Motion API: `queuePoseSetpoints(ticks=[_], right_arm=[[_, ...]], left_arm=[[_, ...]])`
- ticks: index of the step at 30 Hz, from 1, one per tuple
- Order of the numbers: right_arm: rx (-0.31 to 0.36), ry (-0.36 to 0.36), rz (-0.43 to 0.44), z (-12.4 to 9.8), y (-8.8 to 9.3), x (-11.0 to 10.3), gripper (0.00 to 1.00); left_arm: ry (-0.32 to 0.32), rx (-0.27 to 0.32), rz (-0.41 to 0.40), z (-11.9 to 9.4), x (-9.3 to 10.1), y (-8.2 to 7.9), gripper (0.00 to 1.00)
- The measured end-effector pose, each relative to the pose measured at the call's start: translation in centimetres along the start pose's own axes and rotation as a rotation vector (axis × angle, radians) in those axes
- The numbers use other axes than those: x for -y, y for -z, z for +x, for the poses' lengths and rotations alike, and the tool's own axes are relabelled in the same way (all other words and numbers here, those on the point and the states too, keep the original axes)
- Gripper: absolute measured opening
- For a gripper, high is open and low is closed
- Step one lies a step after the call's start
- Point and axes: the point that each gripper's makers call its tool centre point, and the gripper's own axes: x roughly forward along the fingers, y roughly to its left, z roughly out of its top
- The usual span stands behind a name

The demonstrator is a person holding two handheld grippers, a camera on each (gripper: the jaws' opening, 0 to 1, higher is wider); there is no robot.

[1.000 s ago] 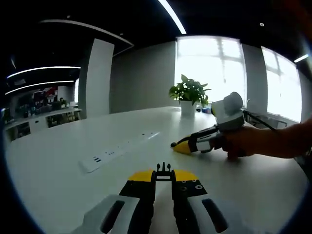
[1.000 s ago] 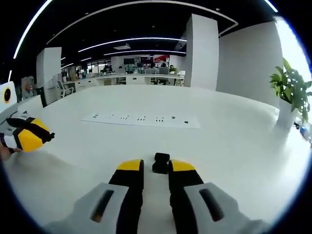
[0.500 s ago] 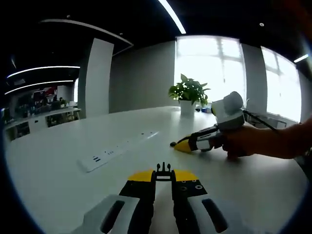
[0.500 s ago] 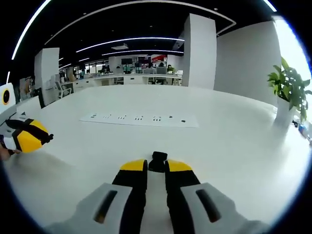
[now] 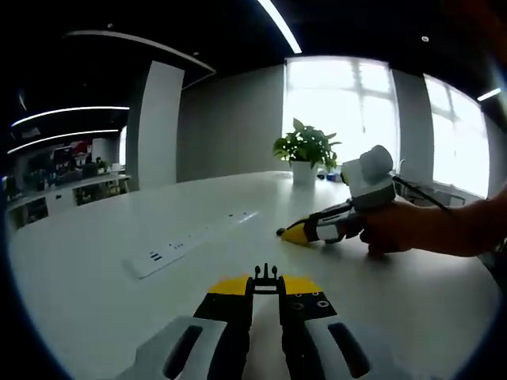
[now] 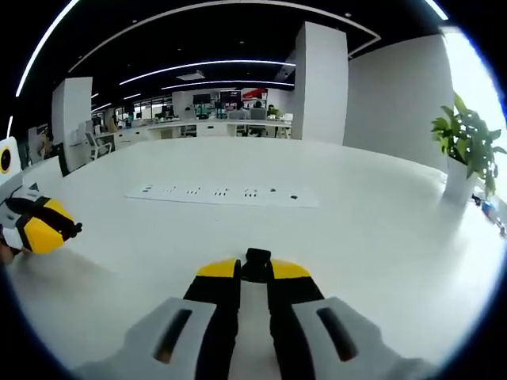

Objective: Snap the two parts of the plastic buckle together until the buckle closes and remains connected.

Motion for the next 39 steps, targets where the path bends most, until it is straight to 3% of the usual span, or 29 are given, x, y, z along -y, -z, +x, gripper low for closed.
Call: queuePoseSetpoints(ticks=[6, 10, 22, 39], right_arm=[[0.0, -0.004, 0.008, -0.4, 0.1, 0.2, 0.17], [0.0, -0.005, -0.002, -0.3, 0.1, 0.1, 0.12], [0.006, -0.015, -0.004, -0.6, 0.2, -0.1, 0.11], [0.014, -0.148, -0.059, -0.6, -0.5, -1.0, 0.1]], left_arm=[[0.001, -0.006, 0.002, 0.1, 0.0, 0.1, 0.11], [0.002, -0.006, 0.002, 0.1, 0.0, 0.1, 0.11], [-0.007, 0.0, -0.01, -0.1, -0.3, -0.3, 0.1], [-0.023, -0.045, 0.028, -0.2, -0.5, 0.3, 0.1]])
